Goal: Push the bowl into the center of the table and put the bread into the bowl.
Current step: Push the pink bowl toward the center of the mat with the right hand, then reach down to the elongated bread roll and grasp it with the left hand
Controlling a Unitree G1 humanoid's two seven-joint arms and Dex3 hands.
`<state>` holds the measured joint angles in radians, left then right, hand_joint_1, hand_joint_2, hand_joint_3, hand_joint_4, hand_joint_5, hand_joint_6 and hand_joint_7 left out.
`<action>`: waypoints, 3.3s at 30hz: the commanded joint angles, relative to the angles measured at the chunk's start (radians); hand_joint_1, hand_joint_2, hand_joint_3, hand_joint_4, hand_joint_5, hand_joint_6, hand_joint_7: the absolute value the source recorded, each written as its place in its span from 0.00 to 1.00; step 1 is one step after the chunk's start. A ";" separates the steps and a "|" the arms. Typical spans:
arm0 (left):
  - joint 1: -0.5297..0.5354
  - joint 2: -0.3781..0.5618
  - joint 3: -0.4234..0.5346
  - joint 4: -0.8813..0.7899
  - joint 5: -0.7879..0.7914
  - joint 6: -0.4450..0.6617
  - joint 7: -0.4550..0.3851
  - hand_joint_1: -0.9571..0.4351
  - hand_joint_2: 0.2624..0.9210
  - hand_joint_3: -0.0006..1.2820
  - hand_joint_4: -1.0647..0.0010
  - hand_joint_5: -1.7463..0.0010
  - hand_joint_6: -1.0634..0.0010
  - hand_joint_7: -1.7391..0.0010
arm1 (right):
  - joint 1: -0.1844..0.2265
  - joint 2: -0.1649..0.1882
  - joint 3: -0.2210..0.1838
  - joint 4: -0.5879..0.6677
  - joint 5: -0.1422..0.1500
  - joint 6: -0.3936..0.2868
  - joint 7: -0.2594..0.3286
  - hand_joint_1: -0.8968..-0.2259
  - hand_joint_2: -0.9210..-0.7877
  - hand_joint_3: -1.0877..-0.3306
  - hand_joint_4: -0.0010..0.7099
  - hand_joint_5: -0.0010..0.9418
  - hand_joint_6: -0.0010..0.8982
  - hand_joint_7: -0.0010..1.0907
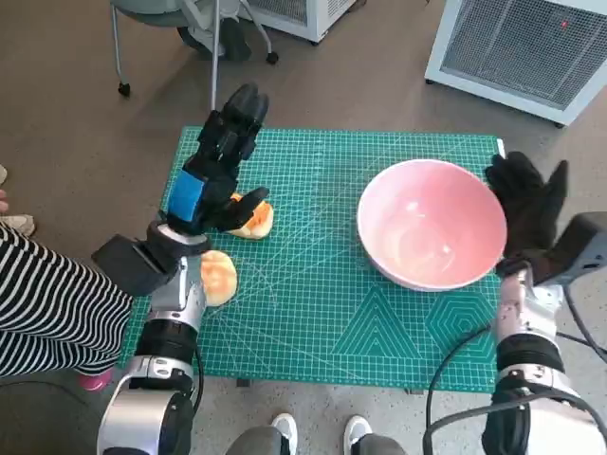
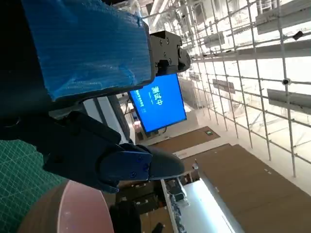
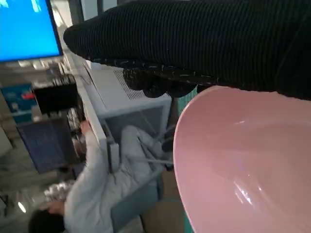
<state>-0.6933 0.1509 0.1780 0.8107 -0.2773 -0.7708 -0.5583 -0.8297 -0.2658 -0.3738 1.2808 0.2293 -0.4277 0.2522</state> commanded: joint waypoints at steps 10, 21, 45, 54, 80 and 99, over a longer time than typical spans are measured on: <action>0.007 0.003 0.007 -0.003 -0.005 0.000 0.000 0.19 1.00 0.25 0.93 1.00 0.98 0.84 | -0.018 0.075 0.022 0.013 -0.012 0.016 0.007 0.38 0.00 0.35 0.18 0.01 0.11 0.19; 0.008 -0.001 0.001 -0.010 0.001 0.005 0.005 0.18 1.00 0.25 0.93 1.00 0.97 0.85 | -0.057 0.152 -0.001 0.019 0.015 0.033 0.003 0.32 0.00 0.36 0.15 0.00 0.09 0.17; 0.025 -0.001 -0.006 -0.034 0.007 0.007 0.013 0.18 1.00 0.25 0.93 1.00 0.97 0.85 | -0.084 0.123 0.006 -0.003 -0.018 0.013 0.046 0.36 0.00 0.34 0.10 0.00 0.09 0.13; 0.015 -0.011 -0.013 -0.036 0.019 0.012 0.032 0.18 1.00 0.25 0.92 1.00 0.96 0.85 | -0.062 0.097 0.030 -0.071 -0.019 -0.112 0.082 0.29 0.00 0.38 0.12 0.01 0.10 0.13; -0.012 -0.050 -0.086 -0.167 0.005 0.090 -0.011 0.19 1.00 0.27 0.92 1.00 1.00 0.81 | 0.113 0.135 0.116 -0.428 0.062 -0.365 0.313 0.28 0.00 0.48 0.18 0.02 0.18 0.18; -0.027 -0.055 -0.087 -0.146 0.009 0.073 -0.032 0.20 1.00 0.27 0.93 1.00 1.00 0.78 | 0.107 0.124 0.157 -0.439 0.021 -0.362 0.280 0.26 0.00 0.50 0.20 0.02 0.18 0.22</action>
<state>-0.7072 0.0982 0.0926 0.6571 -0.2715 -0.6872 -0.5858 -0.7345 -0.1378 -0.2258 0.8285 0.2681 -0.7979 0.5458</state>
